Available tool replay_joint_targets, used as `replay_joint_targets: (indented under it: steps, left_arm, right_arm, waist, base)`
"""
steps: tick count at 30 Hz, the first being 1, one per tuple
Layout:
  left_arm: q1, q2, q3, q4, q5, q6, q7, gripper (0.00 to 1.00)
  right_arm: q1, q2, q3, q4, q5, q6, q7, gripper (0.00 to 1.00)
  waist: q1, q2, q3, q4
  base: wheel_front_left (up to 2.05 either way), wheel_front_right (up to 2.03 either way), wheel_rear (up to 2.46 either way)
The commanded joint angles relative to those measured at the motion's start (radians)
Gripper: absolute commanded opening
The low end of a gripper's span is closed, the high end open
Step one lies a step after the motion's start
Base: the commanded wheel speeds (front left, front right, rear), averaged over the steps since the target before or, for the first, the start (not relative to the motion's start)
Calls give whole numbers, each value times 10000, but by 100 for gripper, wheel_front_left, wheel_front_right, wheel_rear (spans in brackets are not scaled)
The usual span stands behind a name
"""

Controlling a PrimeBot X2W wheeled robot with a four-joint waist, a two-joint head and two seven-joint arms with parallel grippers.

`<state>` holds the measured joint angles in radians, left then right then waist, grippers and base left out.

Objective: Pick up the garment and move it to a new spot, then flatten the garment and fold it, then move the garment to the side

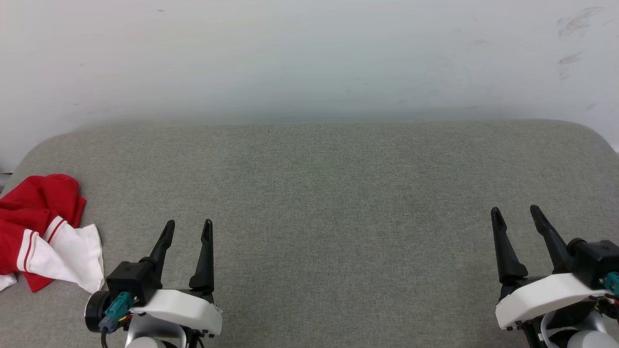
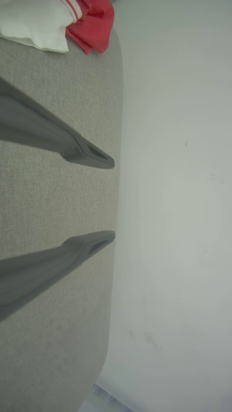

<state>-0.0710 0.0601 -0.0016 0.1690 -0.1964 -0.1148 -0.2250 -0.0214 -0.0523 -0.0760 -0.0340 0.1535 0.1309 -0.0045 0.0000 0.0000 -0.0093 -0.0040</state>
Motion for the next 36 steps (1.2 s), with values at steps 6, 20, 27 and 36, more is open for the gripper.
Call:
replay_joint_targets:
  steps: [6, 20, 27, 36]
  left_arm:
    - [-54, -8, -35, 59, 570, -18, -196, 100]
    - [-177, -34, -18, 238, 1213, -83, -424, 100]
    - [-198, -59, 266, 300, 962, -121, -406, 100]
    - [-129, -76, 546, 303, 913, -117, -404, 100]
  right_arm:
    - [-18, 28, -4, -48, -402, -3, -96, 100]
    - [44, 29, 354, -13, -801, -3, -212, 100]
    - [-70, 29, 748, 144, -739, -5, -249, 100]
    - [-262, 25, 1111, 263, -710, -5, -309, 100]
  waist:
    - [0, 0, 4, 23]
    - [0, 0, 6, 852]
    - [0, 0, -58, 2145]
    - [0, 0, -43, 3389]
  base:
    - [0, 0, 0]
    - [0, 0, 0]
    - [0, 0, 0]
    - [0, 0, 0]
